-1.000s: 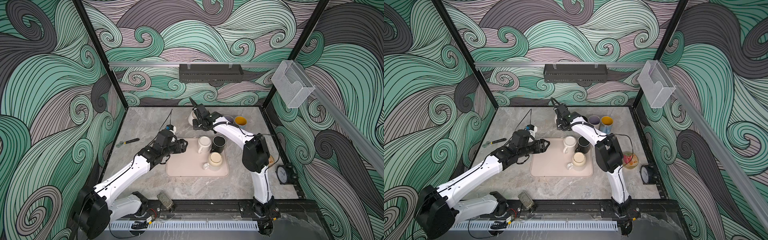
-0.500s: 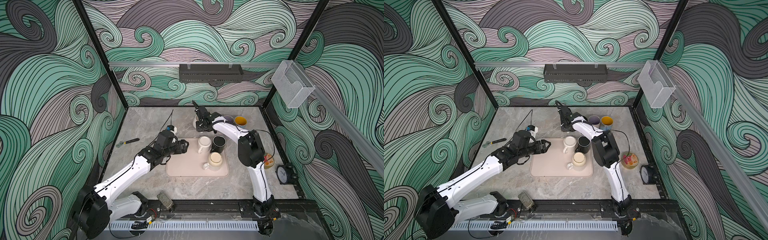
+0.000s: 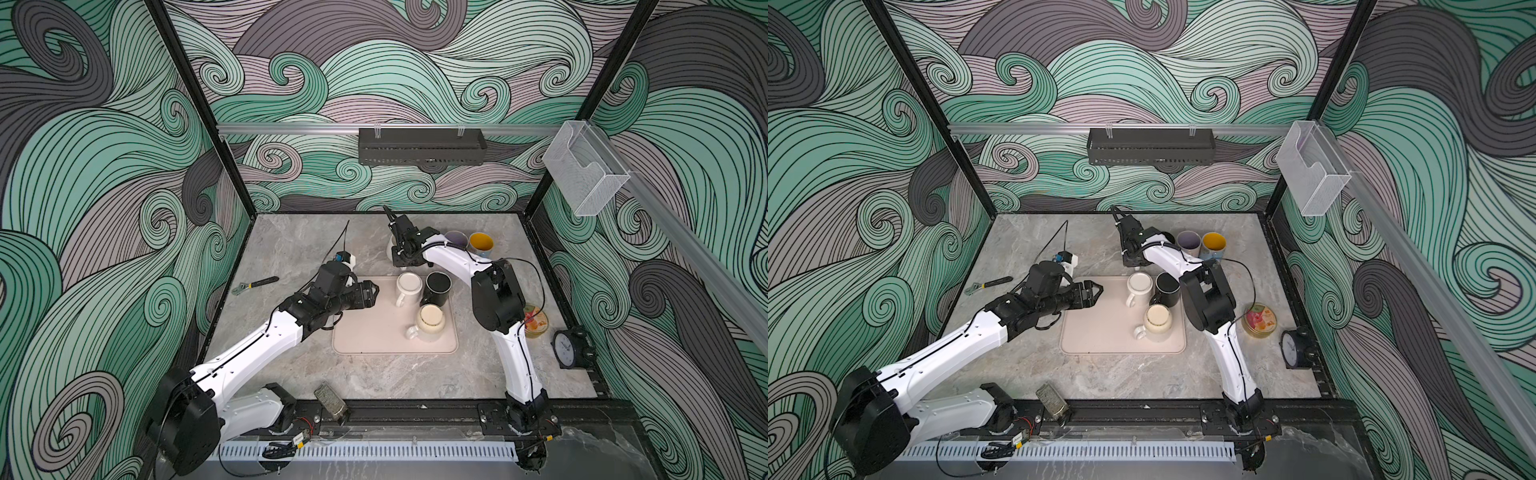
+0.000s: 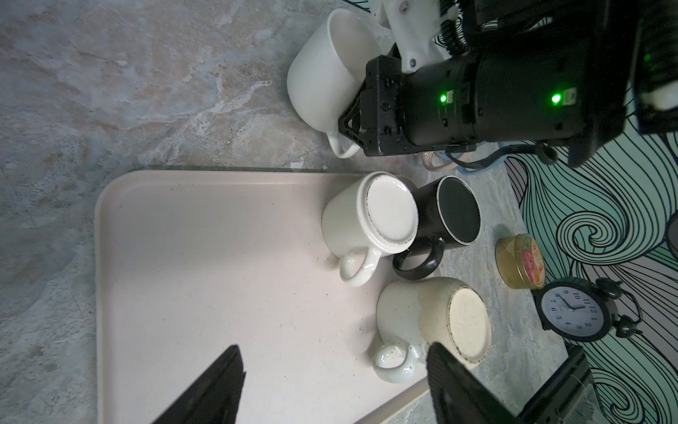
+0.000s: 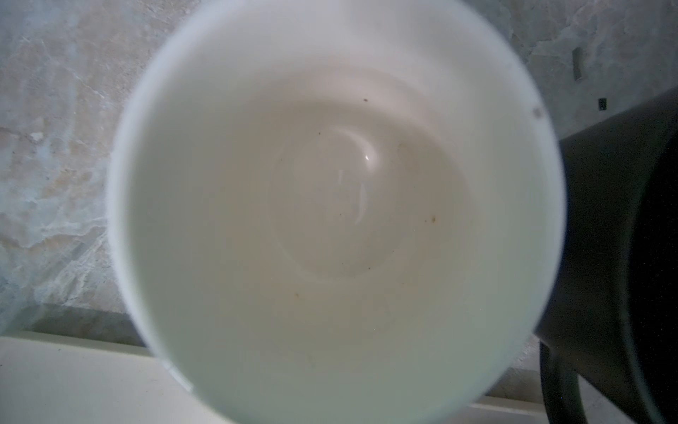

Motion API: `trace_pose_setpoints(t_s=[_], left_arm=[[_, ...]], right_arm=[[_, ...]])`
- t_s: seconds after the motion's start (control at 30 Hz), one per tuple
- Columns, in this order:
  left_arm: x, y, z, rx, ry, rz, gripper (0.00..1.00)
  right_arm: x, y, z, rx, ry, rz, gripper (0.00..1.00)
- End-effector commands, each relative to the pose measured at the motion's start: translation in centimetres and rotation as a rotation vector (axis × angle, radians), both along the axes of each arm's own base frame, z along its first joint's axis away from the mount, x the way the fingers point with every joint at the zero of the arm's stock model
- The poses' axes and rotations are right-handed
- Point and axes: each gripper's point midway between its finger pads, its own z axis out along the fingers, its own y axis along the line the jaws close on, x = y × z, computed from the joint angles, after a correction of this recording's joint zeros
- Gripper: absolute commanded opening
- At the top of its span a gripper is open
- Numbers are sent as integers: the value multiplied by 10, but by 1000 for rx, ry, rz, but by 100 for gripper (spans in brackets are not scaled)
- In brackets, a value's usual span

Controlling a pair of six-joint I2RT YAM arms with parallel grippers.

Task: Turn the mug right side up
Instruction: 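Lower the white mug upright beside the black mug beyond the tray with the right gripper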

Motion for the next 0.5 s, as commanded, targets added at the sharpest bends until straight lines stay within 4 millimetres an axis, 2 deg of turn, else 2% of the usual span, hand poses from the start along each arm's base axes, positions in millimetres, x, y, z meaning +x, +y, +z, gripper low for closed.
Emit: trace_pose_setpoints(t_s=[0.0,0.47], left_arm=[[2,-4,4,-7,-16,-5,80],[4,-5,-1,-1,-13,1,79]], right_arm=[[12,-5,16,3,-64,-26,0],[4,-17,7,-42,-43,-47,0]])
